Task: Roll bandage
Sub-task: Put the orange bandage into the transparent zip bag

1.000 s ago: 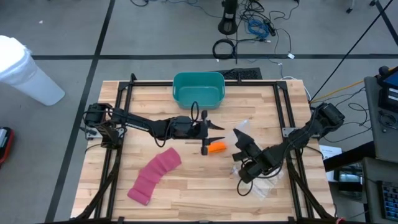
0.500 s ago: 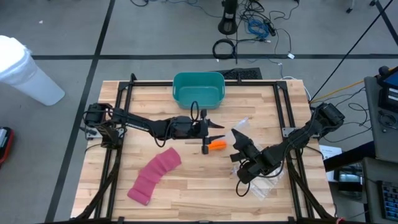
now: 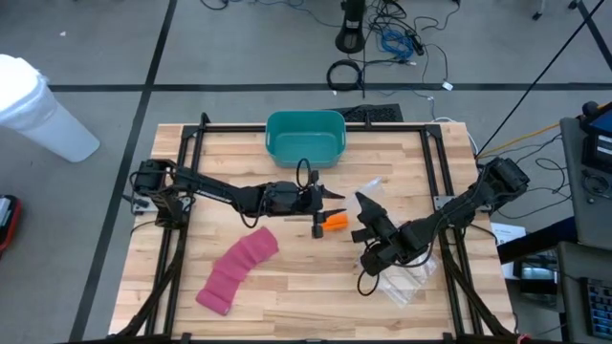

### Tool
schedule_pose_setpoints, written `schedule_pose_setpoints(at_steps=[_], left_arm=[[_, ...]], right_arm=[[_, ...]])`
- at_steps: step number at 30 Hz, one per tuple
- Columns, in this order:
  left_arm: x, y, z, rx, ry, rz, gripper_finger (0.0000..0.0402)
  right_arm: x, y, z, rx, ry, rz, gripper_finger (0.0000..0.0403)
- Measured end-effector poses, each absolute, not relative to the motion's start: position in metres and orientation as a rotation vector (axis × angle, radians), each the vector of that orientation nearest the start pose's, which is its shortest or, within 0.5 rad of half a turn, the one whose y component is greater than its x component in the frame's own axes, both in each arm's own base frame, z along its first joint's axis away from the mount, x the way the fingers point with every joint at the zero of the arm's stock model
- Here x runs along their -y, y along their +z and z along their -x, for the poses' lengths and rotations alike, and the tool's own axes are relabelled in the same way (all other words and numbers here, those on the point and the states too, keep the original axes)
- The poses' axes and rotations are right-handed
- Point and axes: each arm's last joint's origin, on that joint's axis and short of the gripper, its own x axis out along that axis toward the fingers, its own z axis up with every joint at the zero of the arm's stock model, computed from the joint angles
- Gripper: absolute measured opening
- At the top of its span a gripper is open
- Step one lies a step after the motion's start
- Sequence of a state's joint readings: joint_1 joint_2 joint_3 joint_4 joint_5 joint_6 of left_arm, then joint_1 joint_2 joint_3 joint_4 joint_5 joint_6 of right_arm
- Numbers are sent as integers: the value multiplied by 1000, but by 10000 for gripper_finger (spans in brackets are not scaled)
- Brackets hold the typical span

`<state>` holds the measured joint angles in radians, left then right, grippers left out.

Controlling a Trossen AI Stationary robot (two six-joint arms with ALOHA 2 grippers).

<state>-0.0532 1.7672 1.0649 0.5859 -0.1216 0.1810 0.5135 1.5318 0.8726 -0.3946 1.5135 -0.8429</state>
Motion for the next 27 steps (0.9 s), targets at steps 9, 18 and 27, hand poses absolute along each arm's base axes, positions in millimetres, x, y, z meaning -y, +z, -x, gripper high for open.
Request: schedule_pose_setpoints(at_steps=[9, 18, 27], left_arm=[[3, 233, -395, -152, 157, -184, 164], [2, 225, -399, -145, 100, -175, 163], [2, 224, -400, -145, 98, -206, 122]], right_arm=[[-110, 205, -255, -981, -657, 1661, 0], [-110, 205, -255, -981, -657, 1660, 0], [-110, 205, -255, -979, -659, 1658, 0]])
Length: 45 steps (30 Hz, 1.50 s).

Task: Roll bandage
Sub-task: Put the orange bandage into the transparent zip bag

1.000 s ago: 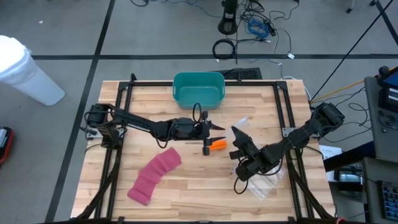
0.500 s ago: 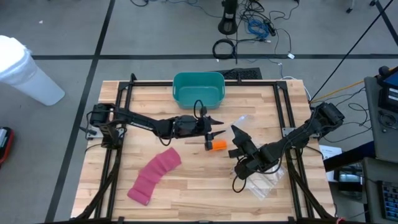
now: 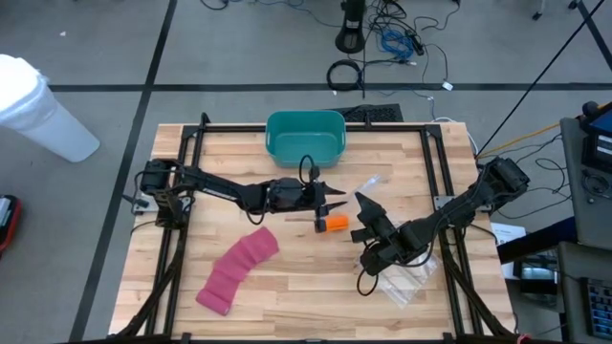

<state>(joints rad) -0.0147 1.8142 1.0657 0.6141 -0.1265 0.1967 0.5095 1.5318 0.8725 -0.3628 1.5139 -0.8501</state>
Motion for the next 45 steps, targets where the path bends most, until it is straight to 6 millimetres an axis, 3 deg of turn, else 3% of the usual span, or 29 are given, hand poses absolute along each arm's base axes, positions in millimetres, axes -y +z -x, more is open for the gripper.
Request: schedule_pose_setpoints(at_steps=[8, 20, 23, 28, 32, 37, 45], left_arm=[[2, 222, -400, -158, 99, -234, 10], [-1, 220, -398, -218, 318, -324, 2], [2, 221, -397, -217, 351, -337, 1], [5, 222, -397, -218, 399, -350, 1], [10, 222, -396, -232, 448, -402, 1], [11, 223, -395, -234, 468, -418, 0], [13, 223, -395, -241, 515, -420, 0]], right_arm=[[-110, 206, -257, -967, -668, 1637, 0], [-115, 207, -256, -876, -689, 1492, 0], [-117, 204, -257, -805, -637, 1309, 0], [-121, 200, -260, -680, -545, 816, 0], [-123, 198, -261, -625, -542, 520, 3], [-116, 210, -254, -589, -561, 276, 35], [-97, 251, -237, -469, -584, 48, 132]])
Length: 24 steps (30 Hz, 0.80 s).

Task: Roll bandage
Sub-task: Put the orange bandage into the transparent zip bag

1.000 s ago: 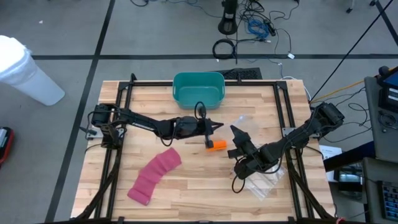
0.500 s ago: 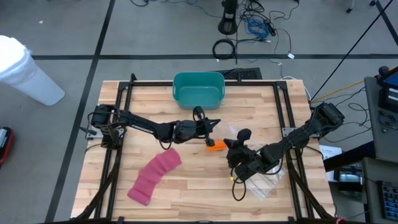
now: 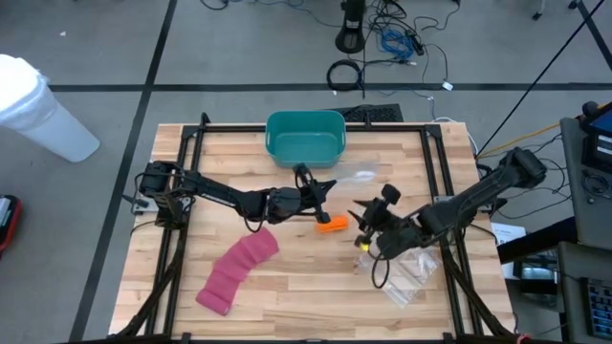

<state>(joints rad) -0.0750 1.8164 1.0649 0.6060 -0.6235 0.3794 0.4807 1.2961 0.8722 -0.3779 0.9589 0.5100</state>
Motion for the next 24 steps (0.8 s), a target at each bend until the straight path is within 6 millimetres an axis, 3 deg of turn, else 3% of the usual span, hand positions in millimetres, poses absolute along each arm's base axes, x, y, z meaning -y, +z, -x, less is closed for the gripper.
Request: schedule_pose_setpoints(at_steps=[5, 8, 11, 15, 24], left_arm=[[11, 223, -393, -251, 601, -410, 0], [10, 223, -393, -243, 645, -369, 0], [9, 224, -392, -226, 669, -324, 0], [9, 220, -396, -191, 687, -302, 0], [3, 202, -404, -202, 702, -325, 0]], right_arm=[[-90, 259, -216, -420, -671, -184, 175], [-86, 242, -196, -329, -825, -272, 180], [-82, 225, -189, -178, -913, -364, 180], [-72, 214, -198, -33, -976, -512, 181], [-50, 225, -229, 4, -1012, -491, 181]])
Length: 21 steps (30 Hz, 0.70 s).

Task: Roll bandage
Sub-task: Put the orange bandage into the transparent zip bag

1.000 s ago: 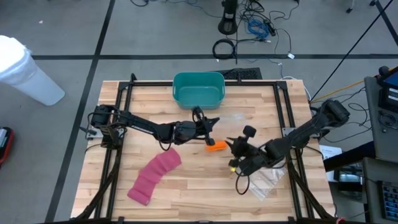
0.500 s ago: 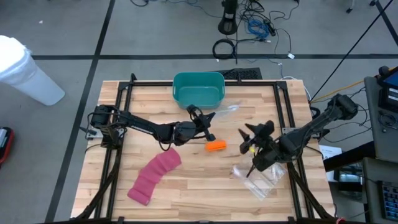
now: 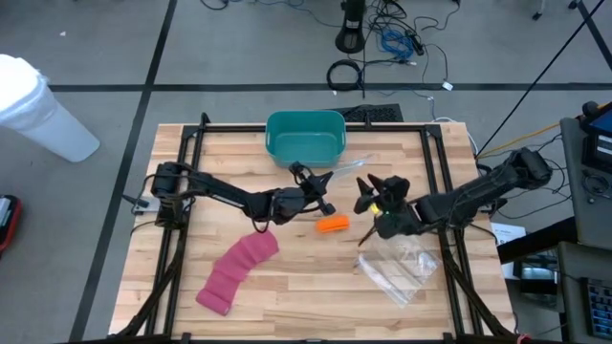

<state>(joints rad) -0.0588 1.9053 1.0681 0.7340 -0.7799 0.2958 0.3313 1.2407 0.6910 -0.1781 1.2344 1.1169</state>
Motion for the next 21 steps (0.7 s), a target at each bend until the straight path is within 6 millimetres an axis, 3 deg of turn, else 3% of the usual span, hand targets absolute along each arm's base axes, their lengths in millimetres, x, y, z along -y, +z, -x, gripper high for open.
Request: schedule_pose_setpoints(at_steps=[9, 21], left_arm=[[4, 205, -408, -222, 701, -380, 0], [6, 207, -409, -227, 698, -385, 0]], right_arm=[[-27, 234, -248, -41, -879, -637, 181], [-9, 234, -250, -43, -908, -656, 159]])
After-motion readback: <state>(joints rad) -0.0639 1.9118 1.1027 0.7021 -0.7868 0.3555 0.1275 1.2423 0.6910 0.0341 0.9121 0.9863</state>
